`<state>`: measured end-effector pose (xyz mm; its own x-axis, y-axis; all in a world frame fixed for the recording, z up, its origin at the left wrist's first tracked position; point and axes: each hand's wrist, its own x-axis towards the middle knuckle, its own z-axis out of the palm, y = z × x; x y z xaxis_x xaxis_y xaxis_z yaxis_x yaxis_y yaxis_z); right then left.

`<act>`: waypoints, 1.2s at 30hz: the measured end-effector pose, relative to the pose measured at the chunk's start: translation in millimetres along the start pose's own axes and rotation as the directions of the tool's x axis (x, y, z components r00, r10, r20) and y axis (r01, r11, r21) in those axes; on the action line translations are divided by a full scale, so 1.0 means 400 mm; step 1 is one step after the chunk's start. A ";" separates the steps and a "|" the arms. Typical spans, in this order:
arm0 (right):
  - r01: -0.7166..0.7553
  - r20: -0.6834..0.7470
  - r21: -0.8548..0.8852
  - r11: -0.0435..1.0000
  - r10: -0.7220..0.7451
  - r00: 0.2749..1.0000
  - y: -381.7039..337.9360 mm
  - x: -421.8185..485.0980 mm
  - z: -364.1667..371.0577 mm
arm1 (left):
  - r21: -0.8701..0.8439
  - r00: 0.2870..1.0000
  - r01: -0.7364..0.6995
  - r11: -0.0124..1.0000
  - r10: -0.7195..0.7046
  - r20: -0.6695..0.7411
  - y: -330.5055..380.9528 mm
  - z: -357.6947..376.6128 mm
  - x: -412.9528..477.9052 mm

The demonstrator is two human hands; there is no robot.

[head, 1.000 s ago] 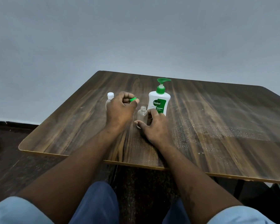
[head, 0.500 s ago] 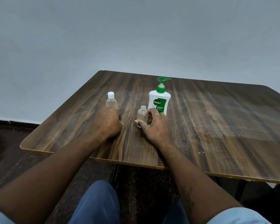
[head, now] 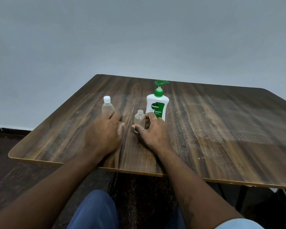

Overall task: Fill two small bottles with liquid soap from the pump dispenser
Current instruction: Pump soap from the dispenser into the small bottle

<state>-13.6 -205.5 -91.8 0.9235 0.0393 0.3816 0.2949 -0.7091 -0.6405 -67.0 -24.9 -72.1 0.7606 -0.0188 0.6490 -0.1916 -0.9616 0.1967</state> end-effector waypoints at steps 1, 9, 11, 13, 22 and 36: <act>0.003 -0.001 0.004 1.000 -0.003 1.000 0.002 -0.001 0.001 | -0.151 0.997 0.069 0.986 -0.062 0.051 0.015 0.012 -0.003; -0.003 -0.017 0.077 0.997 0.004 1.000 0.009 0.005 0.010 | -0.534 0.943 0.322 0.782 -0.213 0.257 0.090 0.096 0.037; 0.009 -0.028 0.066 0.998 -0.007 1.000 0.010 0.006 0.009 | -0.560 0.923 0.375 0.739 -0.242 0.298 0.092 0.108 0.055; 0.019 -0.043 0.068 0.998 -0.016 0.999 0.012 0.008 0.009 | -0.588 0.911 0.404 0.700 -0.254 0.325 0.091 0.119 0.069; 0.078 -0.263 0.261 0.962 -0.007 0.965 0.010 -0.012 -0.020 | -0.488 0.950 0.311 0.816 -0.261 0.170 0.071 0.155 0.087; 0.057 0.152 0.132 0.990 -0.077 0.985 0.112 0.226 -0.169 | -0.541 0.959 0.278 0.794 -0.202 0.197 0.071 0.149 0.081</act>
<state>66.6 -281.3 -41.0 0.9244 0.2002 0.3246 0.3771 -0.6065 -0.7000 -10.9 -69.3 -89.4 0.8907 0.1218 0.4379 -0.2760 -0.6205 0.7340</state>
